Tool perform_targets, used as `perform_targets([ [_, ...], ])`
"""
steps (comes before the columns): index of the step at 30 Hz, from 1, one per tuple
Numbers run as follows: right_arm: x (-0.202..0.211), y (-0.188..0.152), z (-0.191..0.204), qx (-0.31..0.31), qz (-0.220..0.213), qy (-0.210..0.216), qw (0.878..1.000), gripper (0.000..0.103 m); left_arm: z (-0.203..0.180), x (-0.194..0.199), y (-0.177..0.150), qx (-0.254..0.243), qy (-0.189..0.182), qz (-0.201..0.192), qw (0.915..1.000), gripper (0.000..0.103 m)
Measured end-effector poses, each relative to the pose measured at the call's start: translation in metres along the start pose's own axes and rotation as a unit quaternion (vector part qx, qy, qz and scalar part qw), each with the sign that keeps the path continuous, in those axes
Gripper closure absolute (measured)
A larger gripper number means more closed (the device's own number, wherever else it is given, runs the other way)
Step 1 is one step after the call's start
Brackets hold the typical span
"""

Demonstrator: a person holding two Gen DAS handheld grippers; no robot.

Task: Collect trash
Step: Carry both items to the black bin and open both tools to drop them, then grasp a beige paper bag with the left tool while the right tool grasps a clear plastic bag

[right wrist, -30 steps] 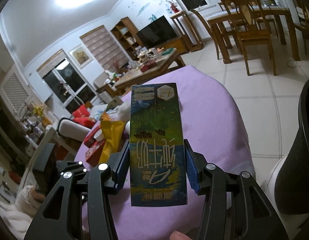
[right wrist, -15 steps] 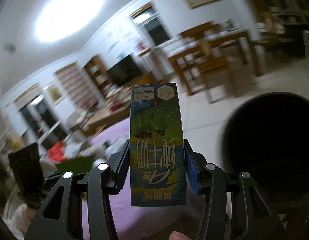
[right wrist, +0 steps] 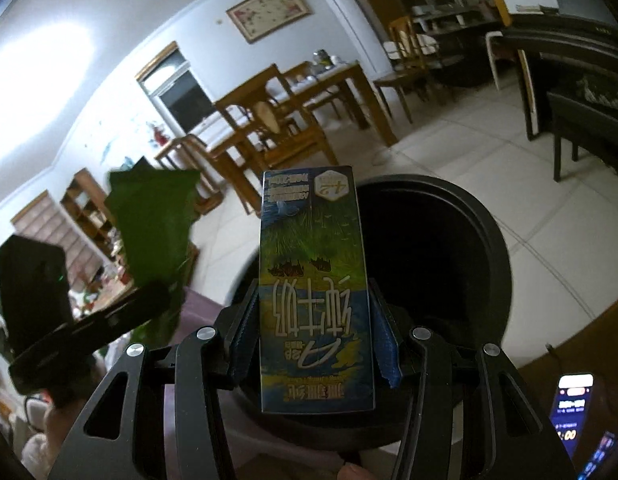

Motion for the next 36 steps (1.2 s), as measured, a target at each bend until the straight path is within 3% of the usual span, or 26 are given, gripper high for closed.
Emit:
perform_targets([
  [5,0.001,-0.011,-0.023,-0.011,0.007,-0.004,1.0,0.053,-0.001,-0.031,-0.006,0.007,-0.001,0.02,0.9998,0.054],
  [9,0.0,-0.007,-0.03,-0.014,0.011,0.0,1.0,0.052,0.003,-0.025,-0.013,0.005,0.015,0.029,0.9995,0.053],
  [10,0.0,-0.01,-0.031,-0.015,0.012,0.002,1.0,0.049,0.005,-0.024,-0.016,0.006,0.02,0.033,0.9992,0.045],
  [11,0.001,-0.008,-0.03,-0.017,0.01,0.003,1.0,0.039,0.007,-0.023,-0.017,0.007,0.027,0.035,0.999,0.03],
  [13,0.004,-0.003,-0.03,-0.019,0.003,0.004,1.0,0.03,0.011,-0.016,-0.015,0.009,0.046,0.029,0.9985,0.013],
  [20,0.015,-0.001,-0.015,-0.008,-0.006,0.012,1.0,0.029,0.009,0.013,-0.009,-0.001,0.059,0.011,0.9982,0.012],
  [28,0.007,-0.026,0.05,0.045,0.02,0.035,0.998,0.027,0.02,0.081,-0.013,0.006,0.085,-0.03,0.9959,0.009],
  [36,-0.026,-0.092,0.156,0.118,0.08,0.072,0.987,0.027,0.064,0.192,-0.041,0.015,0.177,-0.068,0.9818,0.008],
])
Point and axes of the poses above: each gripper's, at about its wrist camera, not at the fingertips, and x roughly against the way its jaws point, z to its left, y to its top, the point moved 10 cm from there along -x, roughly the way its jaws point, and after that the axes turned 15 degrees about -x, right-handed, at the moved point
